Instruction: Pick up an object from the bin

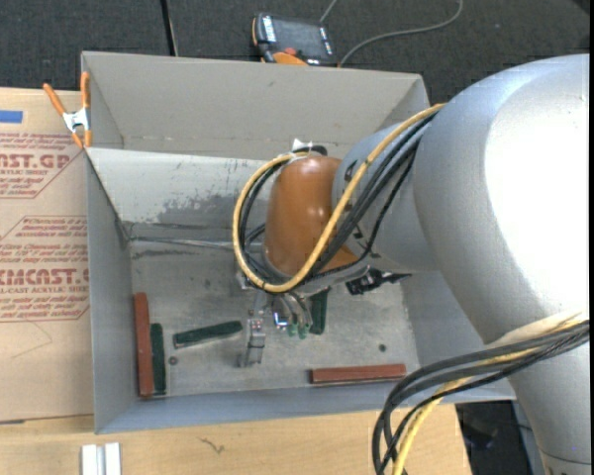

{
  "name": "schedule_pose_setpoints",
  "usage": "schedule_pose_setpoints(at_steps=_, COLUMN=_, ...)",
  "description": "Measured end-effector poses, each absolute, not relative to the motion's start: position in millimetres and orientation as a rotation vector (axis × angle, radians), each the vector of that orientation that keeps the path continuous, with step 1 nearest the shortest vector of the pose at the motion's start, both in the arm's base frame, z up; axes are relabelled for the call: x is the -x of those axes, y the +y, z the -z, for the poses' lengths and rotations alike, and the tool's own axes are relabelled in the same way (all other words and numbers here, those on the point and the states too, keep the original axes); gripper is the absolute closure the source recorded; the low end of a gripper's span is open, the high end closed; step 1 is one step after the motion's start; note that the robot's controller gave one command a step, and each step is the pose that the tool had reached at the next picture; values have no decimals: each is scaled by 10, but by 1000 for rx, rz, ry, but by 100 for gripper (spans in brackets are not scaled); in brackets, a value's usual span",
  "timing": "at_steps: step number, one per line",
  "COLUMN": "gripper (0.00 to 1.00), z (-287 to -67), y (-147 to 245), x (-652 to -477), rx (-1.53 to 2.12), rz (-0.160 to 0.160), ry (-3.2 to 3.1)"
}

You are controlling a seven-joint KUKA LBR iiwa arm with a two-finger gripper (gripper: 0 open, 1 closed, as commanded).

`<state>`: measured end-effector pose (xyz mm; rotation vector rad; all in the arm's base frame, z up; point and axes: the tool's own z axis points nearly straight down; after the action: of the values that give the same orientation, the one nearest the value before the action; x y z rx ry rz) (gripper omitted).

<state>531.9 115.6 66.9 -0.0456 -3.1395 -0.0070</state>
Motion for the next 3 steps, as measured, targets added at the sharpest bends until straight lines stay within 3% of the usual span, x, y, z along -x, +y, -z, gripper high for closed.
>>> schedule_pose_setpoints(at_steps=1, gripper=100, z=-696, y=1103, x=-5334, rx=56, rz=1, ry=-3142)
schedule_pose_setpoints(at_steps=2, gripper=0, z=-695, y=1101, x=-5334, rx=56, rz=0, ry=-3142)
schedule_pose_setpoints(at_steps=3, gripper=0, z=-697, y=1635, x=-5324, rx=27, rz=6, ry=-3143)
